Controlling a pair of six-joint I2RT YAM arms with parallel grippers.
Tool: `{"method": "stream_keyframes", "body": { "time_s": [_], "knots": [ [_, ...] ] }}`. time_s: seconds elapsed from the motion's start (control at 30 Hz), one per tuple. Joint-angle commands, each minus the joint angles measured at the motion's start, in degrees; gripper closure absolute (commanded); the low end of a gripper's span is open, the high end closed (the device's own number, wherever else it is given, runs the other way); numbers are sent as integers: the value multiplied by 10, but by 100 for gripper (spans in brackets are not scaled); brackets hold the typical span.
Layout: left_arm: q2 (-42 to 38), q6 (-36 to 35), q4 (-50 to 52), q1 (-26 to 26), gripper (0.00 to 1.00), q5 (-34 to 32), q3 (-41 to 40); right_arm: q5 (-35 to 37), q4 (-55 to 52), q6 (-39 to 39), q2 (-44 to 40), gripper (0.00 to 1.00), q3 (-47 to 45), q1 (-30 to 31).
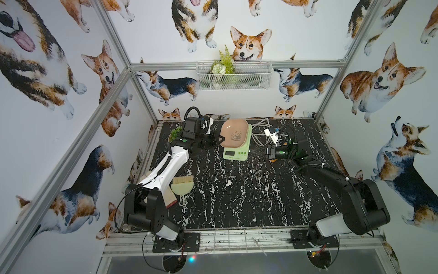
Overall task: Charge the electronic scale
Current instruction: Insert the charging cable into the electronic scale.
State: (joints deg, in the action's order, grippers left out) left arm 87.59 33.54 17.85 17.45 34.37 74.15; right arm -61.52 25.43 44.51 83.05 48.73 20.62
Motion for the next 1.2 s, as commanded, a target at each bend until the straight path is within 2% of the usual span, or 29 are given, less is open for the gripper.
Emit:
{"method": "stream_keyframes", "body": {
  "time_s": [0.0,1.17],
  "knots": [
    [-8,6,-31,1,100,22,7,3,2,-9,-1,100,5,2],
    [-14,3,-31,8,100,32,10,17,-8,-15,-14,100,8,1]
  ]
}}
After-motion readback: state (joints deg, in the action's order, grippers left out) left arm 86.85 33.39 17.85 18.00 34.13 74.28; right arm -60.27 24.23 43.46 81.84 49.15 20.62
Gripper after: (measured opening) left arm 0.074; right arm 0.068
